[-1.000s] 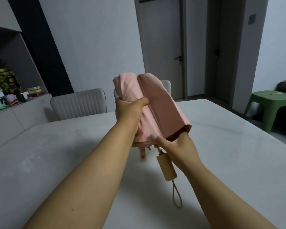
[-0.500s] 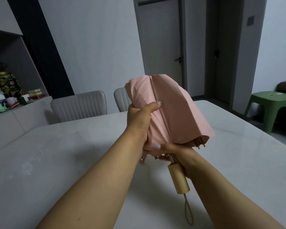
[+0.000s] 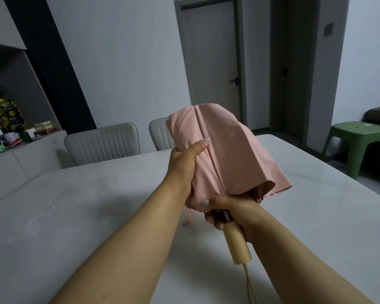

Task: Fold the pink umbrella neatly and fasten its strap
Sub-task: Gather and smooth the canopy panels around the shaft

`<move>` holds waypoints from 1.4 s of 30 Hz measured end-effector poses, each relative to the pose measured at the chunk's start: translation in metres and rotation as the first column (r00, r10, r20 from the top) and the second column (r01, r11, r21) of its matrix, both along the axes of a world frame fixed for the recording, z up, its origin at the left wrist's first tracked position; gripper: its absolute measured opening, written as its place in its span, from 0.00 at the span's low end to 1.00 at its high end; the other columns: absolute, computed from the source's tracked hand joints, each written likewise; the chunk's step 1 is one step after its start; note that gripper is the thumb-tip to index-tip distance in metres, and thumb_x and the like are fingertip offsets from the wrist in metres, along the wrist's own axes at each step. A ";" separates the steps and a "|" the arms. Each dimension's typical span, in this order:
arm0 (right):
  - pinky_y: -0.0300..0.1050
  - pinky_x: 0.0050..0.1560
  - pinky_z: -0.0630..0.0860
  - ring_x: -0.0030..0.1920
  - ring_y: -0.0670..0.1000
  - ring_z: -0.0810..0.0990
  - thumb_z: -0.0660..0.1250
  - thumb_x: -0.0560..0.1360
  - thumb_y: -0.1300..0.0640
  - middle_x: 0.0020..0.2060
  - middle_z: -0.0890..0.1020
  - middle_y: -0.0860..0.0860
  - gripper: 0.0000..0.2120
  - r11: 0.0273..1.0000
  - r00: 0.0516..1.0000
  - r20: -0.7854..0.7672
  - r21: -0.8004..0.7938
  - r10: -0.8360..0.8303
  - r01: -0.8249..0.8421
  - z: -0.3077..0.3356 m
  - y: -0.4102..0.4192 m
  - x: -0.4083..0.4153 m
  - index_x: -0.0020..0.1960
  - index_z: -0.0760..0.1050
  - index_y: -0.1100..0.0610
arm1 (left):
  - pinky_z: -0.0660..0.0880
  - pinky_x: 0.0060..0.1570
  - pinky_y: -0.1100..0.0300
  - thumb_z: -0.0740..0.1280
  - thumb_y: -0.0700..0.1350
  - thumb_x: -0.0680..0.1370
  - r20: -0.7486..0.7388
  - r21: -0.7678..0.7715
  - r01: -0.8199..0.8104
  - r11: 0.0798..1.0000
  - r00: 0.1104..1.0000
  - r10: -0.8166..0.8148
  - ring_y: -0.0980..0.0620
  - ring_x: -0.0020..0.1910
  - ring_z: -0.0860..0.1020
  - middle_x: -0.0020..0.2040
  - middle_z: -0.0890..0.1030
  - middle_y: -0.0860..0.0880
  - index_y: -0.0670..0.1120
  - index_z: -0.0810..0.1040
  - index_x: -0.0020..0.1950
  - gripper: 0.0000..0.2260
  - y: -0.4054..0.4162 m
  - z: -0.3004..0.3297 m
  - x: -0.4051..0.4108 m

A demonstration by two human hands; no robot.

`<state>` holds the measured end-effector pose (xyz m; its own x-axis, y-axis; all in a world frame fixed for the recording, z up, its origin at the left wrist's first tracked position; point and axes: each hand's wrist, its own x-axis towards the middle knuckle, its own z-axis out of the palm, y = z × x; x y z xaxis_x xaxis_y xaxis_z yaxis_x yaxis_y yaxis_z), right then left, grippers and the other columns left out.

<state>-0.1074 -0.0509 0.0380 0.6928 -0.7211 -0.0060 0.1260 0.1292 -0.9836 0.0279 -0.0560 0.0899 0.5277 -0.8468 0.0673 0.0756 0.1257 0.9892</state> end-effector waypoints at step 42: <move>0.40 0.28 0.72 0.23 0.50 0.72 0.70 0.71 0.62 0.23 0.77 0.53 0.08 0.996 0.973 -0.229 -0.085 -0.036 0.017 -0.008 0.000 0.009 0.34 0.77 0.60 | 0.75 0.33 0.64 0.72 0.45 0.72 0.650 0.355 0.013 0.935 0.715 -0.257 0.56 0.29 0.81 0.30 0.83 0.52 0.49 0.85 0.31 0.09 0.000 0.141 0.010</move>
